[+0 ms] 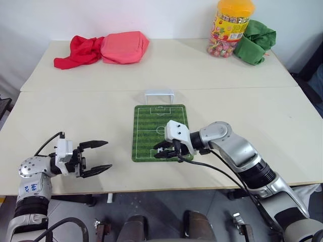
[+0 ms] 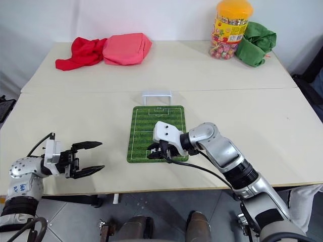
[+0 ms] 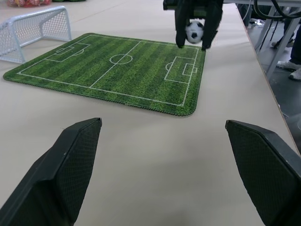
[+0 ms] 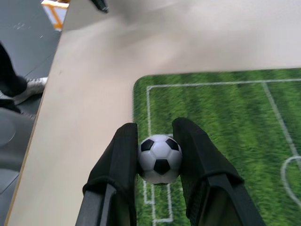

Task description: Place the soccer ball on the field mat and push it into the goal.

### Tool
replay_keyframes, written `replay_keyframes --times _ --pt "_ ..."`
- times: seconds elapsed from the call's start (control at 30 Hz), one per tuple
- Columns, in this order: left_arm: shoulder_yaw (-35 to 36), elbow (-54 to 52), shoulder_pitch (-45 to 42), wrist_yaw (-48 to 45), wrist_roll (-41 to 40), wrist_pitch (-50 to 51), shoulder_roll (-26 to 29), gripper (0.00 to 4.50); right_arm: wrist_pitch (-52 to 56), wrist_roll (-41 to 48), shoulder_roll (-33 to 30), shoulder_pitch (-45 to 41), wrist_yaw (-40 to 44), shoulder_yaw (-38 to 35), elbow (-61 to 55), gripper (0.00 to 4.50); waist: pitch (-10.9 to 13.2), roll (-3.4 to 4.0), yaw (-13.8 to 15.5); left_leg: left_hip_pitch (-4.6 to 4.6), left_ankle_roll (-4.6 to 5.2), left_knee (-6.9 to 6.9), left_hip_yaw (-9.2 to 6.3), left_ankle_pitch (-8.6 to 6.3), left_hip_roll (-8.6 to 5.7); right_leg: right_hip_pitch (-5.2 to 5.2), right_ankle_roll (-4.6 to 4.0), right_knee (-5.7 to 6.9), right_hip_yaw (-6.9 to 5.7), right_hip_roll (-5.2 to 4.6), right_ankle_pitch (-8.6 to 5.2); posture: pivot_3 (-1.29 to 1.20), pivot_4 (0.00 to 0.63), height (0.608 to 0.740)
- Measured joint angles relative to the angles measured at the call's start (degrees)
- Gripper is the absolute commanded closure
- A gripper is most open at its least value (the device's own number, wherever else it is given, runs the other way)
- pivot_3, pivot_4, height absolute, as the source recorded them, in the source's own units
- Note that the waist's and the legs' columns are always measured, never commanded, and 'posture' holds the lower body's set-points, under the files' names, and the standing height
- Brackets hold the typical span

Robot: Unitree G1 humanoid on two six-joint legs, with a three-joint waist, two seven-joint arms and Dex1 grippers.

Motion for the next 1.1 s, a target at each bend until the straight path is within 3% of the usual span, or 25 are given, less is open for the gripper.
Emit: replay_keyframes --times 0.43,1.1 --pt "0.1 -1.9 2.2 0.0 -0.3 -0.4 0.0 0.00 -6.0 -3.6 3.8 0.0 1.5 0.5 8.7 3.65 0.0 0.00 -0.1 0.00 -0.02 0.00 0.03 -0.01 0.03 -0.05 -0.01 0.04 0.02 0.03 0.00 0.00 0.150 0.740" --pt "0.1 -1.9 2.3 0.1 -0.3 -1.4 -0.3 0.00 -9.4 -5.0 5.0 1.3 1.6 0.3 11.9 3.65 0.0 0.00 -0.1 0.00 -0.03 0.00 0.05 -0.01 0.05 -0.06 -0.01 0.04 0.04 0.05 0.01 0.00 0.150 0.740"
